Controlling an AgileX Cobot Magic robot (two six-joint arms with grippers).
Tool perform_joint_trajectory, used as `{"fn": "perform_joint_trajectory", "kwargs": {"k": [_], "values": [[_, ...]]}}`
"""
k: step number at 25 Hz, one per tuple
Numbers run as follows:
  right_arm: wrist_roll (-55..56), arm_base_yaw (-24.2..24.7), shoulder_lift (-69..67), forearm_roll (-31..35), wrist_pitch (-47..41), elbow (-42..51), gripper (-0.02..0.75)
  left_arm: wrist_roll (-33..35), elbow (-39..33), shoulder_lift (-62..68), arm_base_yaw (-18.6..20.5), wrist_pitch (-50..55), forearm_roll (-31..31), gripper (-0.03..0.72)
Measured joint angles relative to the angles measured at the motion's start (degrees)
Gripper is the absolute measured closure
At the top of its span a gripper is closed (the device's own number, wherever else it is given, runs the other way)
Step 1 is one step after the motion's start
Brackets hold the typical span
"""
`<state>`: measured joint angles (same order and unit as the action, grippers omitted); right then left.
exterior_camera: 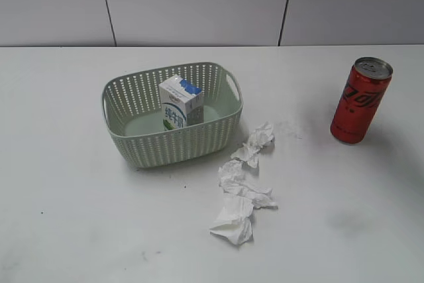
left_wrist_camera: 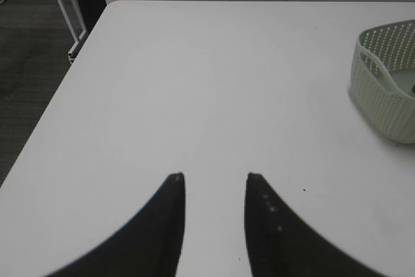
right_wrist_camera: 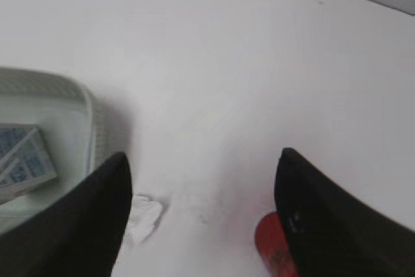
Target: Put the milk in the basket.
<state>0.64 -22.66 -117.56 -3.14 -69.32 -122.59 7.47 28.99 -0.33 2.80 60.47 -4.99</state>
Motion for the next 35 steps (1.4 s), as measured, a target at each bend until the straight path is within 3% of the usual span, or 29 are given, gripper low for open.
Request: {"fn": "perform_joint_trajectory", "kwargs": {"k": [5, 13, 18, 25, 35], "values": [[-1.43, 9.17, 6.75, -0.05, -0.02, 5.62, 0.202, 0.0, 0.0, 0.0, 0.0, 0.0, 0.0, 0.455], [-3.89, 21.75, 20.84, 0.07, 0.53, 31.37, 0.202, 0.0, 0.0, 0.0, 0.0, 0.0, 0.0, 0.455], [-4.16, 22.73, 36.02, 2.22, 8.02, 51.79, 0.202, 0.0, 0.0, 0.0, 0.0, 0.0, 0.0, 0.455], [-4.25, 22.73, 54.93, 3.14, 10.63, 74.48, 0.202, 0.0, 0.0, 0.0, 0.0, 0.0, 0.0, 0.455], [-4.21, 22.73, 77.57, 3.14, 12.65, 90.93, 0.202, 0.0, 0.0, 0.0, 0.0, 0.0, 0.0, 0.455]]}}
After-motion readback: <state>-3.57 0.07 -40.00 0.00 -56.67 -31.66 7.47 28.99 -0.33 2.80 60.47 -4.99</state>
